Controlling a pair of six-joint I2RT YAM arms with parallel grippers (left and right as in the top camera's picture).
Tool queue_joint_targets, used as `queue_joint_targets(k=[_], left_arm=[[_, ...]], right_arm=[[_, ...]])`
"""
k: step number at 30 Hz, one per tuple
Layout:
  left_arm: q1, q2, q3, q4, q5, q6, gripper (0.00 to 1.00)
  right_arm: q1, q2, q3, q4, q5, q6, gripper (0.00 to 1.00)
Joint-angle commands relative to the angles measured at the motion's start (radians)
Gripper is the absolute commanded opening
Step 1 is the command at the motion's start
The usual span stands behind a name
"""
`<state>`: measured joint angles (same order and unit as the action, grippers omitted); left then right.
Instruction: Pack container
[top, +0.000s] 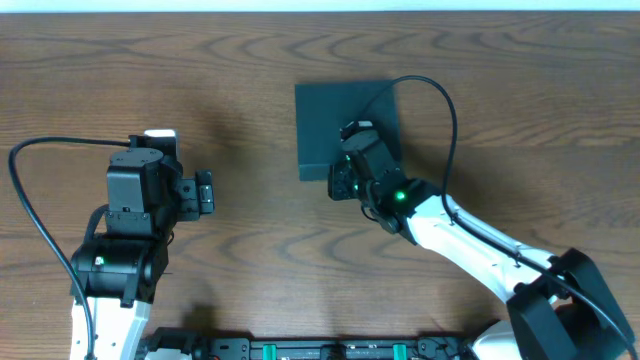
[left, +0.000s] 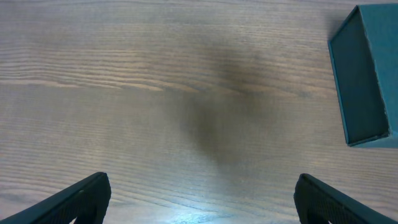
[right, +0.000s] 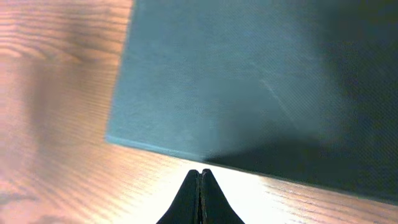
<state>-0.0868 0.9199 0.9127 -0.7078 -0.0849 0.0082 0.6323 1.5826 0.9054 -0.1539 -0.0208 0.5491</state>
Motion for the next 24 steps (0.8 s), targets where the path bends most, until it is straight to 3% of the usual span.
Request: queue_joint_targets(k=[1, 6, 8, 13, 18, 24], left_arm=[[0.004, -0.006, -0.005, -0.003, 0.0, 0.014, 0.95], [0.004, -0.006, -0.005, -0.003, 0.0, 0.014, 0.95], [0.004, -0.006, -0.005, -0.003, 0.0, 0.014, 0.95], [0.004, -0.006, -0.005, -0.003, 0.0, 0.014, 0.95], [0.004, -0.006, -0.005, -0.003, 0.0, 0.014, 0.95], [0.004, -0.006, -0.005, -0.003, 0.0, 0.014, 0.95]], right_arm=[[0.0, -0.109, 0.126, -0.08, 0.013, -0.09, 0.01], [-0.046, -0.293, 0.317, -0.357, 0.055, -0.404, 0.01], [-0.073, -0.369, 0.368, -0.46, 0.093, -0.447, 0.01], [-0.155, -0.606, 0.386, -0.643, 0.144, -0.474, 0.02], [-0.175, -0.864, 0.345, -0.737, 0.145, -0.52, 0.11], [-0.175, -1.107, 0.2, -0.76, 0.314, -0.367, 0.16]])
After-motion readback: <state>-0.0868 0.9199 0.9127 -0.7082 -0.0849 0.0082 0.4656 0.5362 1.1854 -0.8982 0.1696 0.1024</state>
